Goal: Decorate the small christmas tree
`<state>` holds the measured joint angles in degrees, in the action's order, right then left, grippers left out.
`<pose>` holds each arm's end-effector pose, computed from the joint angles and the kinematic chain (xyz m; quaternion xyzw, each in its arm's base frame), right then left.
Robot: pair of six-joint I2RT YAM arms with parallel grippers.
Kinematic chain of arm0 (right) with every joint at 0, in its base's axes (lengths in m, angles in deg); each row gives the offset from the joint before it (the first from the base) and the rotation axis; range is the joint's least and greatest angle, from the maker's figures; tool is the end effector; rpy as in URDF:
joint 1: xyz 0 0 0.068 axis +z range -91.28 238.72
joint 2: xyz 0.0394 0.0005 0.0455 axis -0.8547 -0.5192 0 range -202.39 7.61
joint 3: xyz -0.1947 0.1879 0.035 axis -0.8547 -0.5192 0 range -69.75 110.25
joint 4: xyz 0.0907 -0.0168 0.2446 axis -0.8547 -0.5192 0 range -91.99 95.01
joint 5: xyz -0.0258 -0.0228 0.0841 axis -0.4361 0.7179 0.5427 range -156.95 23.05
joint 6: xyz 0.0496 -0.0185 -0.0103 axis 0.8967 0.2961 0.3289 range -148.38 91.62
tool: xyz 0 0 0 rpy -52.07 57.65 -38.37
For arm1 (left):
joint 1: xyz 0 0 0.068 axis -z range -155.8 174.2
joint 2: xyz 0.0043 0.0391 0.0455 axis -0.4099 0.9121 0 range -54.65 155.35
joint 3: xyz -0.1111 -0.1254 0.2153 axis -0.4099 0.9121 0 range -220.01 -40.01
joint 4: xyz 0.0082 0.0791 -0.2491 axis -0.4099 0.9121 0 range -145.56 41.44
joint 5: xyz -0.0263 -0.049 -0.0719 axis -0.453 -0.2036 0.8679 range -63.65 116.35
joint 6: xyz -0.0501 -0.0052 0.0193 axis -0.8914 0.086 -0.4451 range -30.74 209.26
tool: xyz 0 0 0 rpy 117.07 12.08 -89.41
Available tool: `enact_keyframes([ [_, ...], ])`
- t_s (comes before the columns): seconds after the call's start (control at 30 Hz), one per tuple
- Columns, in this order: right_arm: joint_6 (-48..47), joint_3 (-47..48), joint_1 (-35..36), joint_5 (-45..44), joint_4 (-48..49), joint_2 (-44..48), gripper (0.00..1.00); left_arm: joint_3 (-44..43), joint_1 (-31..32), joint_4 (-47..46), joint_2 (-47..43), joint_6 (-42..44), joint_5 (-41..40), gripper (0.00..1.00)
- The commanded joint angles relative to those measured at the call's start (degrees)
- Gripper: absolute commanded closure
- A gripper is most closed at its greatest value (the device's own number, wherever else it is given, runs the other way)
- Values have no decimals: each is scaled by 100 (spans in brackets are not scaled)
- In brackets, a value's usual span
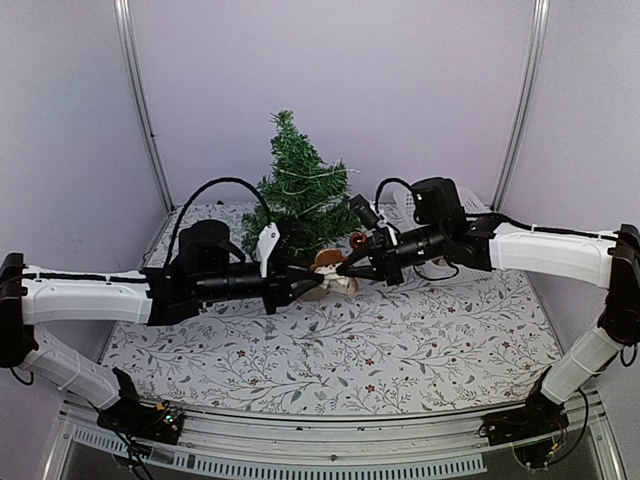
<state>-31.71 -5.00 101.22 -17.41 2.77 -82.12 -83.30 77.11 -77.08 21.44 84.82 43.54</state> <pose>0.2416 0.2581 0.2841 -0.5028 0.6290 0.4954 0.3258 0.1730 -0.2464 0.2663 0.4002 0.6582 -0.4023 0.4947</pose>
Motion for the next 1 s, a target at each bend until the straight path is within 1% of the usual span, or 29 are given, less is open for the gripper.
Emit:
enact_keyframes([
  [0.0,-401,-270,61,-358,-15,91,100,134,51,-42,-213,-149,-255,66],
  [0.07,-624,-524,109,-568,-29,166,100,303,16,-54,-370,-312,-274,62],
  [0.13,-935,-762,153,-791,38,246,100,485,-32,-74,-506,-461,-295,62],
  [0.23,-1362,-984,221,-1148,142,280,100,676,-141,-159,-615,-719,-330,63],
  [0.37,-1905,-1102,417,-1642,171,255,100,754,-372,-400,-530,-1031,-219,67],
  [0.47,-2345,-1236,650,-2033,382,302,100,727,-614,-669,-307,-1314,178,69],
  [0.57,-2661,-1327,785,-2322,491,393,100,639,-778,-829,-74,-1460,709,70],
  [0.73,-2848,-1355,832,-2638,547,473,100,436,-886,-810,255,-1503,1371,69],
  [0.97,-2791,-1371,832,-2598,527,448,100,140,-887,-875,590,-1436,1698,69],
])
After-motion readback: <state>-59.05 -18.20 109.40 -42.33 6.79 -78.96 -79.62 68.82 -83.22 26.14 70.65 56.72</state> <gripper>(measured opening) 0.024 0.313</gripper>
